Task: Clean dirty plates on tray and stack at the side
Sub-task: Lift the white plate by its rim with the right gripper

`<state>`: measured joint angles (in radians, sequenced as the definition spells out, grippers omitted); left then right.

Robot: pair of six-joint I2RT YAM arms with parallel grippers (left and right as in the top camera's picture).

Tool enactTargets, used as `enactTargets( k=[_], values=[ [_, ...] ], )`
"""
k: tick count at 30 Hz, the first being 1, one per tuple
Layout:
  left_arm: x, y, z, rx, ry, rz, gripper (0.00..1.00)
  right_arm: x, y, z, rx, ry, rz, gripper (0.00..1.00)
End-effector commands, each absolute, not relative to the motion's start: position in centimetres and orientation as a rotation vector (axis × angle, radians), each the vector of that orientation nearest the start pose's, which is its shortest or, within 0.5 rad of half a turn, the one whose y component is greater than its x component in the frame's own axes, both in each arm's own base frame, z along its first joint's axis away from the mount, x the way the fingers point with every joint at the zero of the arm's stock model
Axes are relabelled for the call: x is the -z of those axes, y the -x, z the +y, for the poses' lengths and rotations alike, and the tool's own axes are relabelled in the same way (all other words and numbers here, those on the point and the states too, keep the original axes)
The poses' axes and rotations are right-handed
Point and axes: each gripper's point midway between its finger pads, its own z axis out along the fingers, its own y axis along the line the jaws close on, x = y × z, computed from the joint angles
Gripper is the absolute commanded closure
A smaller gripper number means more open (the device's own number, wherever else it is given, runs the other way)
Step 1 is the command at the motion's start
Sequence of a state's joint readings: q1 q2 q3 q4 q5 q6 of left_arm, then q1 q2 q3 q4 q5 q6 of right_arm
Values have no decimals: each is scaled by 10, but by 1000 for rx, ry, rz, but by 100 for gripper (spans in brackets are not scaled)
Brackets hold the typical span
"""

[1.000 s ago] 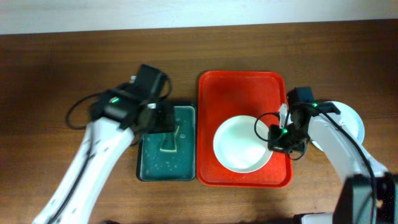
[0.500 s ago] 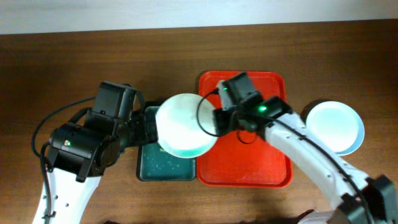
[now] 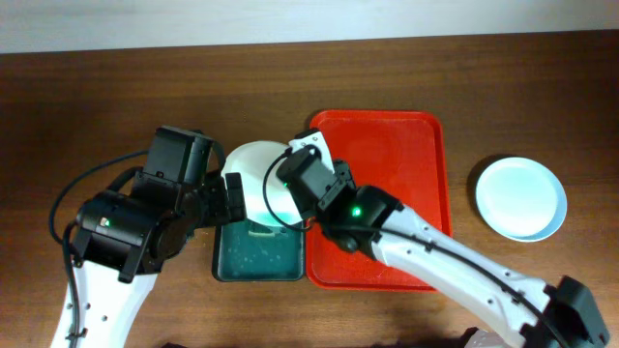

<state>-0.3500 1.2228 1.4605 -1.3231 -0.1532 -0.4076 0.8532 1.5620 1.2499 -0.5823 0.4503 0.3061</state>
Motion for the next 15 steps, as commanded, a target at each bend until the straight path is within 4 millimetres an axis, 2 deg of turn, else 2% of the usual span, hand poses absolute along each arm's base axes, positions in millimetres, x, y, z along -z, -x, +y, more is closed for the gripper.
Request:
enactTargets(
  k=[1, 7, 15],
  values=[
    [-266, -260, -64, 43, 117, 2617, 1, -241, -329, 247, 179, 331, 2097, 96],
    [-266, -260, -64, 44, 117, 2617, 1, -269, -310, 246, 356, 290, 1939, 96],
    [-266, -260, -64, 43, 117, 2617, 1, -272, -302, 253, 358, 311, 1917, 96]
  ],
)
